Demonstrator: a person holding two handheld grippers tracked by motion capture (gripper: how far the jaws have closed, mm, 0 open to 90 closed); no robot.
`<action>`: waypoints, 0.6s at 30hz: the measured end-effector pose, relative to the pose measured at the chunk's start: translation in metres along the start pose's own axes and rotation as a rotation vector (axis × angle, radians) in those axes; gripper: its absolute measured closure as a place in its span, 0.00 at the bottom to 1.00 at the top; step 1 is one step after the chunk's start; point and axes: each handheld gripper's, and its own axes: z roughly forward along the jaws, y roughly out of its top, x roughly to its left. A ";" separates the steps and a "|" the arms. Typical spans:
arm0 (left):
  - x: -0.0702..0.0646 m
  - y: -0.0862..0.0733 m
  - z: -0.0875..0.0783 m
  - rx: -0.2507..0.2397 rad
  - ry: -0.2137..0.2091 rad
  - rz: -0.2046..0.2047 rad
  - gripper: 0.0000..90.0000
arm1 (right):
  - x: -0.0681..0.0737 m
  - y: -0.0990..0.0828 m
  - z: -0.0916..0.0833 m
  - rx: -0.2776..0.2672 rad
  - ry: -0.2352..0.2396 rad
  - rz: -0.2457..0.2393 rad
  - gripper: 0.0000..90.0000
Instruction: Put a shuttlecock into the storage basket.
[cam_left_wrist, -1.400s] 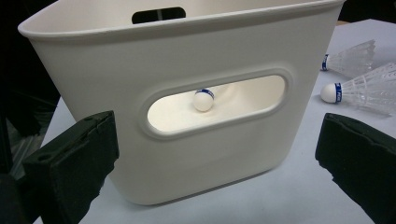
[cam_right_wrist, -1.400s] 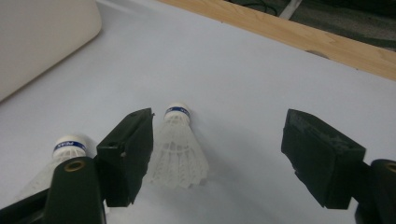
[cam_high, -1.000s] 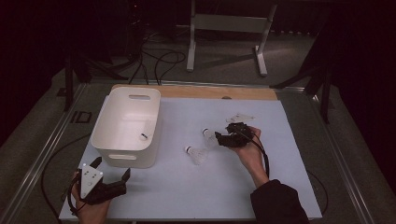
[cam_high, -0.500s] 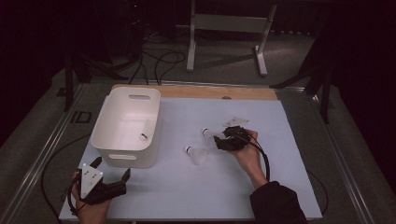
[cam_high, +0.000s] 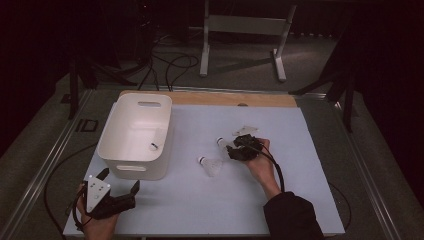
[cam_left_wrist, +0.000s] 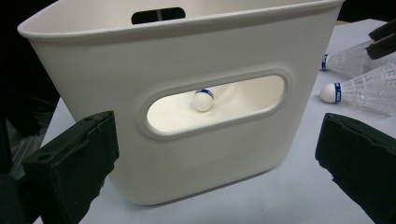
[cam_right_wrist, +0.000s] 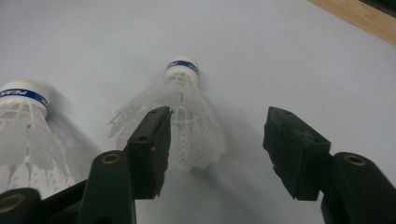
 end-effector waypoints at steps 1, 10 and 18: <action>0.000 0.000 0.000 0.000 0.000 0.001 0.00 | 0.001 0.001 0.001 0.002 -0.004 -0.005 0.48; 0.000 0.000 0.000 0.000 0.000 0.000 0.00 | 0.010 0.005 0.009 0.004 -0.050 -0.067 0.71; 0.000 0.000 0.000 0.000 0.000 0.000 0.00 | 0.010 0.006 0.013 0.017 -0.051 -0.105 0.86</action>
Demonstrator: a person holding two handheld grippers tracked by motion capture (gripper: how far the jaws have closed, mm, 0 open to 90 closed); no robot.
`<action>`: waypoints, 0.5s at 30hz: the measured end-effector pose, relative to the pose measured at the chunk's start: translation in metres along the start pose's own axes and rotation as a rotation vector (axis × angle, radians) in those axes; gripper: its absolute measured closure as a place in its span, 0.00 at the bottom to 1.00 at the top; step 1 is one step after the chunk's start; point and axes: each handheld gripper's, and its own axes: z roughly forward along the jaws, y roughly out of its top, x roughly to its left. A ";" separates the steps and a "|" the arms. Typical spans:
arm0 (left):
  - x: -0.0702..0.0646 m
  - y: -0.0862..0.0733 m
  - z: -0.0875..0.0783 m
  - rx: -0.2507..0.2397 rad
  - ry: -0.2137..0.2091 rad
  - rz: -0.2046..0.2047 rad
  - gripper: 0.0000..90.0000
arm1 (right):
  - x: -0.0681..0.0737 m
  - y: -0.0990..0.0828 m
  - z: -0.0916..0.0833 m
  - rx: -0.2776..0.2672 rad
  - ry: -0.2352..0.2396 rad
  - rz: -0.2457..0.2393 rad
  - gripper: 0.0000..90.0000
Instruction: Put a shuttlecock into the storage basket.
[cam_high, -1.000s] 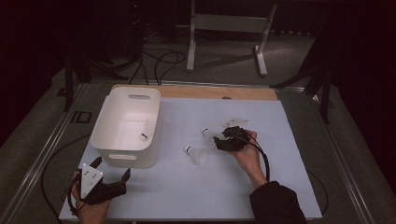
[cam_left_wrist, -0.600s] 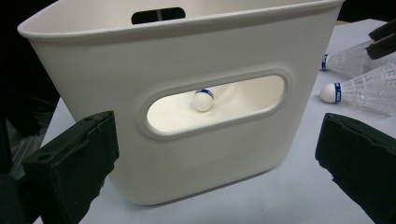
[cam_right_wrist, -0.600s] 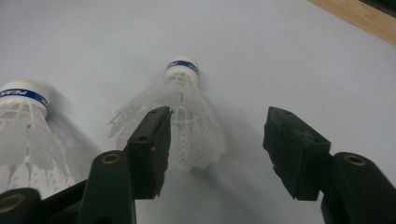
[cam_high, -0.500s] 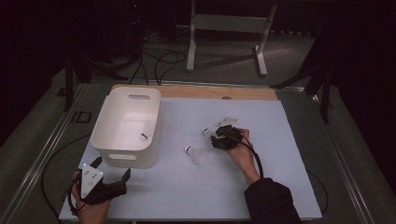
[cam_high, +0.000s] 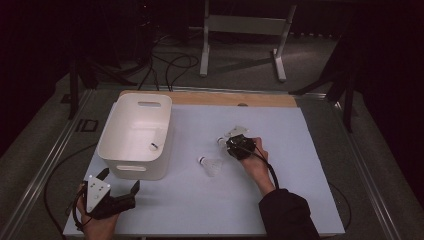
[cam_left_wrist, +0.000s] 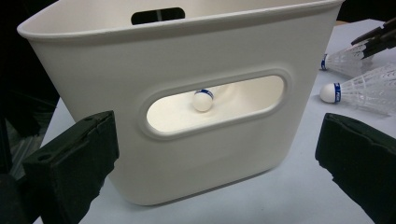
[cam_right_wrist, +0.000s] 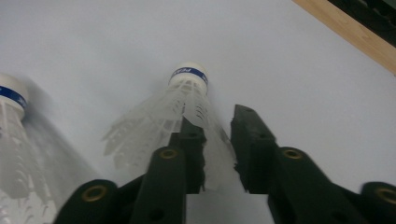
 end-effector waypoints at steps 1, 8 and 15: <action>0.000 0.000 0.000 0.000 0.000 0.000 0.00 | 0.000 0.000 0.000 0.000 0.006 -0.002 0.91; 0.000 0.000 0.000 -0.001 0.000 -0.001 0.00 | -0.007 -0.001 -0.003 -0.011 -0.010 0.027 1.00; 0.000 0.000 0.000 0.000 0.000 0.000 0.00 | -0.011 -0.002 -0.010 -0.026 -0.020 0.061 1.00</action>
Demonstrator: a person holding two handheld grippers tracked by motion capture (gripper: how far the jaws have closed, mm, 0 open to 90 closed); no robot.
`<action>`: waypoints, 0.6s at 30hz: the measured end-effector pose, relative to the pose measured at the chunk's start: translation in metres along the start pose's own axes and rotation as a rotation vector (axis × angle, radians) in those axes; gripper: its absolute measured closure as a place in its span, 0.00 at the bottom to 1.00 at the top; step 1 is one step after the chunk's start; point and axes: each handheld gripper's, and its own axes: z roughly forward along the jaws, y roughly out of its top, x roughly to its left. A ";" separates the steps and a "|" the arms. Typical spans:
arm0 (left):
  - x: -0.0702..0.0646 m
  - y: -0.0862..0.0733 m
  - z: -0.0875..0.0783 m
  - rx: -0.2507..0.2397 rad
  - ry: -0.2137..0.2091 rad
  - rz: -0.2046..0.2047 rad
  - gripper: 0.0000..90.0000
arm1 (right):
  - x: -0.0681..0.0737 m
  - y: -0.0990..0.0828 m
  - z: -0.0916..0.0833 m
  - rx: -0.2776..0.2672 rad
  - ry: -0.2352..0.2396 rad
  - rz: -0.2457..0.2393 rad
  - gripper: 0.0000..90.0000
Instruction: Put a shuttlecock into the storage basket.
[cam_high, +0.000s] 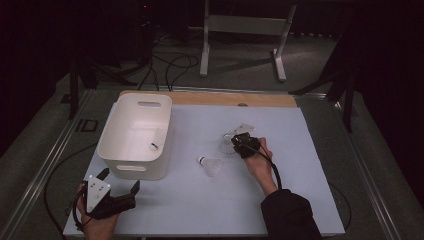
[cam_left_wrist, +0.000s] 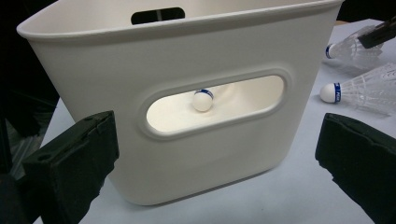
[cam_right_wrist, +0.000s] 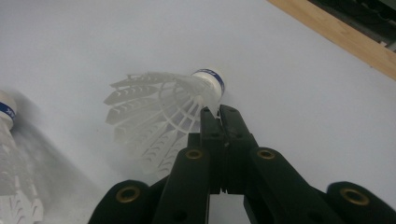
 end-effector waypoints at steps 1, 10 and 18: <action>0.000 0.000 0.000 -0.001 0.000 0.000 0.00 | 0.001 0.000 -0.001 -0.002 -0.001 0.005 1.00; 0.000 0.000 0.000 -0.001 -0.001 -0.001 0.00 | -0.001 0.002 -0.007 -0.009 0.001 0.038 1.00; 0.000 0.000 0.000 0.002 -0.001 0.000 0.00 | -0.005 0.002 -0.014 -0.020 0.014 0.083 1.00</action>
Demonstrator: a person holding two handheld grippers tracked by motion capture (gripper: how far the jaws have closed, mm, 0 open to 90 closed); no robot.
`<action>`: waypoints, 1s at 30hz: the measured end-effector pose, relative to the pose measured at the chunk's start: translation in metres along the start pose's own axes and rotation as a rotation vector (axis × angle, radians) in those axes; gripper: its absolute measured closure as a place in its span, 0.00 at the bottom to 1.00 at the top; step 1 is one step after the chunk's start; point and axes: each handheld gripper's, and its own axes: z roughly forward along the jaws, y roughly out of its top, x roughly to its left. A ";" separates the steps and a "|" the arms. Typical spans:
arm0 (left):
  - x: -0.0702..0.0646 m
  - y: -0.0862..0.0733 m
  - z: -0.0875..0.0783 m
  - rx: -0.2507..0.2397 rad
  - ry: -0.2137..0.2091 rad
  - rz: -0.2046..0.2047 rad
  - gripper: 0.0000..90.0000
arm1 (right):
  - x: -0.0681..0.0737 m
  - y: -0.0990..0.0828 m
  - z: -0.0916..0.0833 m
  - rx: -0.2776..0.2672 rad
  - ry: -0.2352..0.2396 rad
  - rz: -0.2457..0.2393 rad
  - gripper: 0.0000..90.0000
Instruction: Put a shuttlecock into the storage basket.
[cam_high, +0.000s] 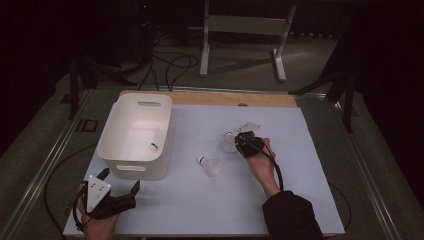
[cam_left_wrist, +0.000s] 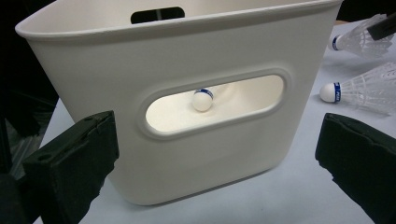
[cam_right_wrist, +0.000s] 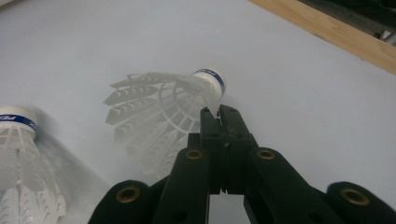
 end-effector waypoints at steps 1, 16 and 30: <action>0.000 0.000 0.000 0.001 0.001 0.000 0.00 | 0.000 0.000 -0.001 0.000 0.002 -0.003 1.00; 0.000 0.000 0.000 0.000 0.001 -0.001 0.00 | 0.000 0.004 -0.013 -0.034 0.063 0.067 1.00; 0.000 0.000 0.000 0.003 0.003 0.001 0.00 | 0.003 0.008 -0.023 -0.061 0.102 0.112 1.00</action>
